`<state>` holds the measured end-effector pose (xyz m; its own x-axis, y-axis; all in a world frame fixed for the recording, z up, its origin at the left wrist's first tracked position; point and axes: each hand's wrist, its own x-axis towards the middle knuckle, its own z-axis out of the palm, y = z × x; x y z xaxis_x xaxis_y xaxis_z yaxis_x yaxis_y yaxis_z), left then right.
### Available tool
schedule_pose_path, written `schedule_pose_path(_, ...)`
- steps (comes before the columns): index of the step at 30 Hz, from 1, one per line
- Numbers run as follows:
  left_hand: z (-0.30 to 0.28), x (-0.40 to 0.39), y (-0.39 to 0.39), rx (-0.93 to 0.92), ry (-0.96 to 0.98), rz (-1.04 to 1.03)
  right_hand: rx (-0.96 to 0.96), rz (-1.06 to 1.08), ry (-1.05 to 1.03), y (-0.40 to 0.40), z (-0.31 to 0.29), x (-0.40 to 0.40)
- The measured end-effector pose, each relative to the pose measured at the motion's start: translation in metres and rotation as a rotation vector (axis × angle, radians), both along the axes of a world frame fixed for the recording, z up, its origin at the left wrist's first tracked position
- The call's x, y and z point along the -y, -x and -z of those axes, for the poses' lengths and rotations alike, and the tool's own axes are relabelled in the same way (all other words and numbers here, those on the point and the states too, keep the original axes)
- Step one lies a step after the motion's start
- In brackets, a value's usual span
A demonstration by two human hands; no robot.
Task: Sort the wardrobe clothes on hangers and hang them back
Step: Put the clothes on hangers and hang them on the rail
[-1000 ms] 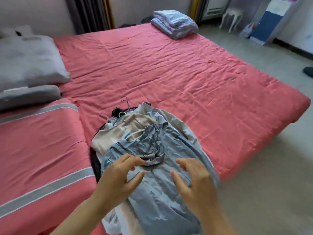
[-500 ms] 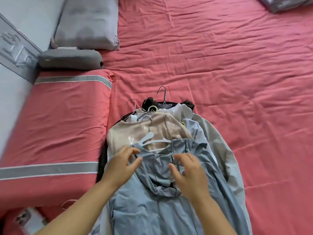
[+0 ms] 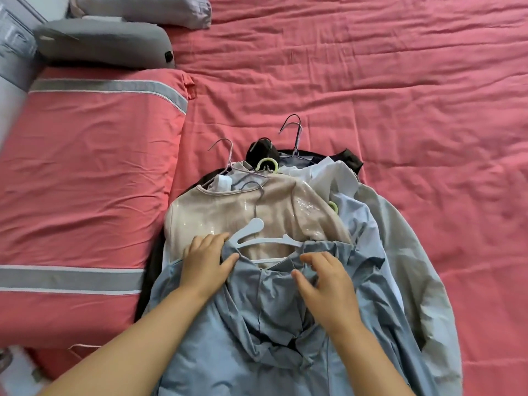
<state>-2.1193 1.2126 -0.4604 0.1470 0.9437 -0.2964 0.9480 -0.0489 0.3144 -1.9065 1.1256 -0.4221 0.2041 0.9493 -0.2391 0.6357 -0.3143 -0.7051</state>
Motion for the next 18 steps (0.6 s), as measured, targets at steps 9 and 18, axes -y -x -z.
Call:
schedule_pose_path(9,-0.038,0.012,-0.007,0.251,-0.120,0.101,0.052,0.123,-0.120,-0.020,-0.025,0.009)
schedule_pose_path(18,-0.133,0.041,0.011,0.508,-0.283,0.290,0.138,0.090,-0.175,-0.027,-0.125,0.043)
